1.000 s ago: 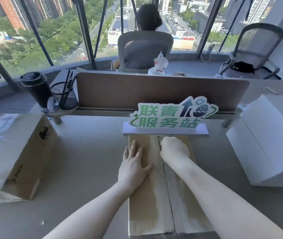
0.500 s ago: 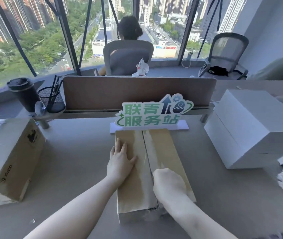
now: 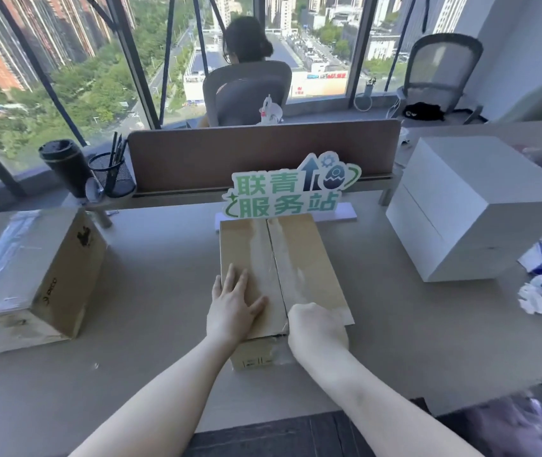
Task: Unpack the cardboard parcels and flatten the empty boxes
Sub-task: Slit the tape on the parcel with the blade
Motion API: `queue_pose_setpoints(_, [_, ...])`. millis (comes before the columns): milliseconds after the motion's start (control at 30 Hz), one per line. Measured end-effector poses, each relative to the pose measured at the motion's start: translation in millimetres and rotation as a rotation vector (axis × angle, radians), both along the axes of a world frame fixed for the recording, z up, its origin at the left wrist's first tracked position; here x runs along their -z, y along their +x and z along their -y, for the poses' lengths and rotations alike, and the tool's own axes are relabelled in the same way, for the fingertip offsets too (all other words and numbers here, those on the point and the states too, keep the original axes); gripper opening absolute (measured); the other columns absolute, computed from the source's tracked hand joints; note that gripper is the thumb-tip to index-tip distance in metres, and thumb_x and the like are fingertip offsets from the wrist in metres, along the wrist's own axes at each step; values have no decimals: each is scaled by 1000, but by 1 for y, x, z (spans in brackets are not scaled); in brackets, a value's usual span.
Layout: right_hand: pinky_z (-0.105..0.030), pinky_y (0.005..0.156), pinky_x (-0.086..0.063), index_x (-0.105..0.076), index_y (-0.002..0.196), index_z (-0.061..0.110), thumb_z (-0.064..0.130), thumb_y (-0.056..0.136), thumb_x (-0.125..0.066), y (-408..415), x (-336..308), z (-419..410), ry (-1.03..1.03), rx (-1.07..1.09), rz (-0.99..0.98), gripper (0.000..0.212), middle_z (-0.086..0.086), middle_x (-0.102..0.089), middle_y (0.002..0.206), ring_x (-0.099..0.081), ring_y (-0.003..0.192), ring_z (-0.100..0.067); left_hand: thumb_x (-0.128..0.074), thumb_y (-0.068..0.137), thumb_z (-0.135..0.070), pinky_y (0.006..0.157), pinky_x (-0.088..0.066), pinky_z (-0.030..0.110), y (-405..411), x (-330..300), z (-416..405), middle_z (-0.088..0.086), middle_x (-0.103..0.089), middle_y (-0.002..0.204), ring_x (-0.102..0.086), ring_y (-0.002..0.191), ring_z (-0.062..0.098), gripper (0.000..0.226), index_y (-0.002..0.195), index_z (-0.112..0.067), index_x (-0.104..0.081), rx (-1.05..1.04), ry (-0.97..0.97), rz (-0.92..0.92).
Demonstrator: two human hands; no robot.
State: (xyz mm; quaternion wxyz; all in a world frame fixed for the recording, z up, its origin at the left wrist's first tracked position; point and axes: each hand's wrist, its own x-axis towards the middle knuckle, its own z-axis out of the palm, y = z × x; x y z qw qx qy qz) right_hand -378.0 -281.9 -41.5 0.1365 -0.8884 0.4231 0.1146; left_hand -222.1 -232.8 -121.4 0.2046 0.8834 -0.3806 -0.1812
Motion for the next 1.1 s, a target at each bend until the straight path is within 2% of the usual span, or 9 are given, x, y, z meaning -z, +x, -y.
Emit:
queue_pose_setpoints(133, [-32,66,-42,-63,100,11,-12,83,-47,-18,7,-18,27,63,15,33,-12,-66,106,-64,96,-32,-48,92,-60,111,-32,37,2,1,-1,-17,2,163,2,151,22,74,155,-33,-19,-1,-35,-1])
queue_pose_setpoints(267, [-31,65,-42,-65,106,19,-1,87,-46,-27,22,-33,15,146,100,34,-4,-69,102,-65,91,-29,-46,93,-61,109,-35,38,4,3,-3,-14,3,164,4,151,23,74,155,-32,-18,23,-39,-11])
queue_pose_setpoints(333, [-30,63,-42,-65,111,25,11,95,-46,-30,23,-38,3,243,211,29,2,-69,97,-64,86,-24,-43,93,-61,117,-25,38,6,4,-2,-9,2,164,6,151,26,74,155,-29,-18,55,-39,15])
queue_pose_setpoints(400, [-29,56,-41,-64,116,31,21,99,-47,-38,25,-45,35,415,369,26,6,-65,83,-59,72,-19,-40,94,-60,122,-10,39,10,6,-3,-3,0,165,11,150,26,74,156,-26,-18,123,-16,89])
queue_pose_setpoints(567, [-22,48,-38,-63,127,23,21,101,-51,-46,49,-66,240,787,639,30,3,-66,75,-54,54,-9,-37,93,-60,123,1,39,27,3,-7,-2,-5,165,10,151,23,70,153,-27,-25,345,15,211])
queue_pose_setpoints(633, [-20,47,-37,-67,121,21,18,101,-50,-37,55,-69,296,866,756,27,3,-63,69,-46,46,-3,-38,94,-59,123,2,39,30,0,-7,-3,-5,165,9,151,22,67,153,-29,-26,385,16,199])
queue_pose_setpoints(733, [-27,54,-37,-72,109,17,15,100,-50,-23,59,-72,316,962,886,24,2,-60,63,-44,50,-9,-36,96,-57,123,3,39,30,-2,-7,-4,-4,165,9,151,21,65,153,-30,-24,408,22,187])
queue_pose_setpoints(900, [-28,51,-33,-72,113,24,14,100,-51,-9,70,-75,340,1080,1004,27,0,-59,61,-40,48,-15,-34,96,-56,123,3,39,32,1,-11,-4,-3,165,10,151,21,62,153,-31,-24,420,-7,194])
queue_pose_setpoints(1100, [-29,55,-32,-75,98,16,10,97,-50,10,76,-81,285,1162,1032,27,6,-50,51,-38,48,-15,-36,98,-49,122,5,39,28,6,-13,-4,-7,165,7,151,22,57,151,-31,-29,387,-64,196])
